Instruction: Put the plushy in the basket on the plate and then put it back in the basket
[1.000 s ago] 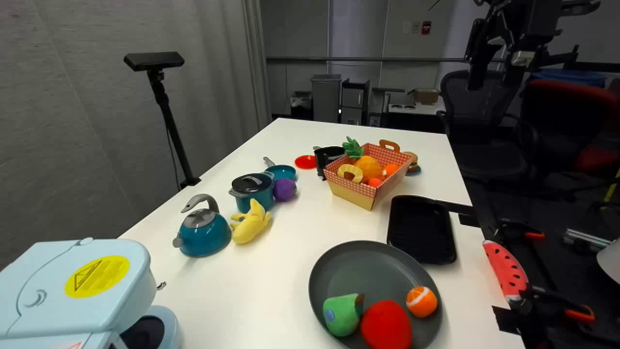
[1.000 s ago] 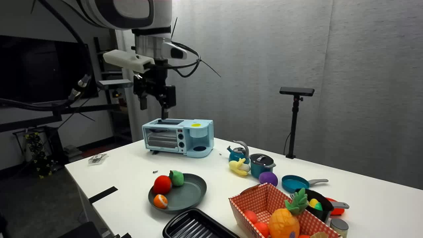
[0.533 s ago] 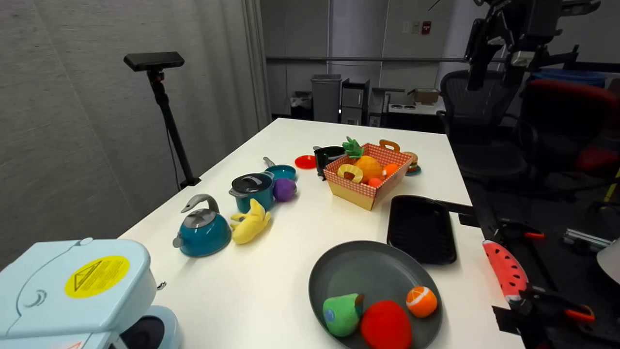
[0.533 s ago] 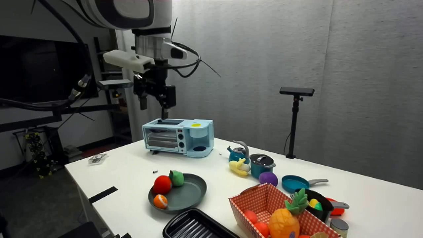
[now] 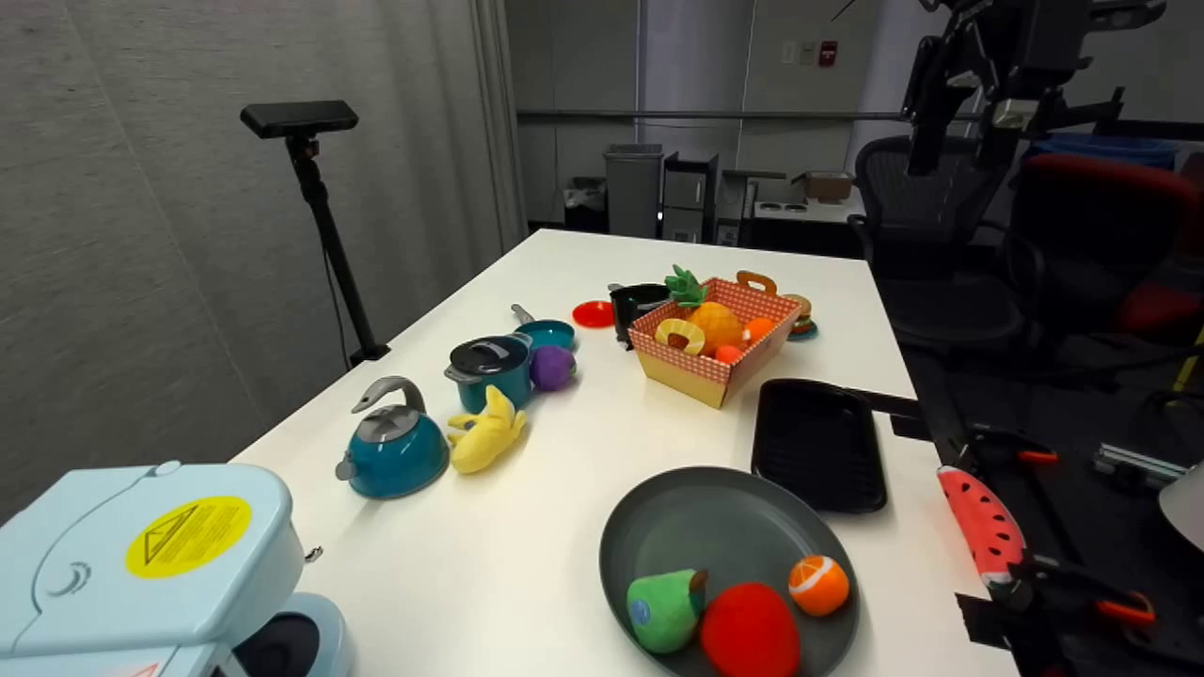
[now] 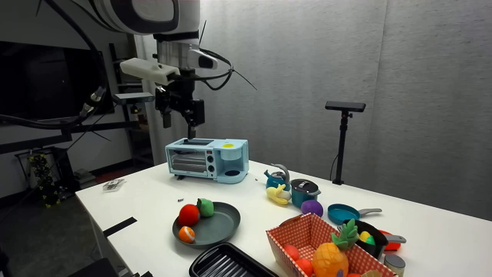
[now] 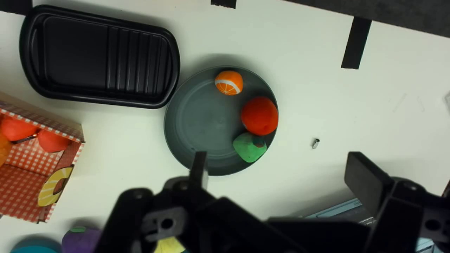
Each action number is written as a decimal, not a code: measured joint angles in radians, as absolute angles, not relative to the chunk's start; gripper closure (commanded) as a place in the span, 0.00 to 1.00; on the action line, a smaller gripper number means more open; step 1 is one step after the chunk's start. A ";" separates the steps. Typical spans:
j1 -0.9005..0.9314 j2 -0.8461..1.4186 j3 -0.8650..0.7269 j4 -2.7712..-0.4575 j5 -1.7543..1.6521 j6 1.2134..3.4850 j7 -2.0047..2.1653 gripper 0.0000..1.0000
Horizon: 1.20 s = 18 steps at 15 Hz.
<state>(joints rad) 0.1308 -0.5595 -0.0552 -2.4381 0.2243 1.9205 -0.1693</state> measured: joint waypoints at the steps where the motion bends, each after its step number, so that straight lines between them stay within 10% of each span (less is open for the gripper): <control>1: 0.131 -0.559 -0.055 -2.438 0.224 1.920 -0.169 0.00; 18: 0.104 -0.548 -0.064 -2.442 0.188 1.981 -0.245 0.00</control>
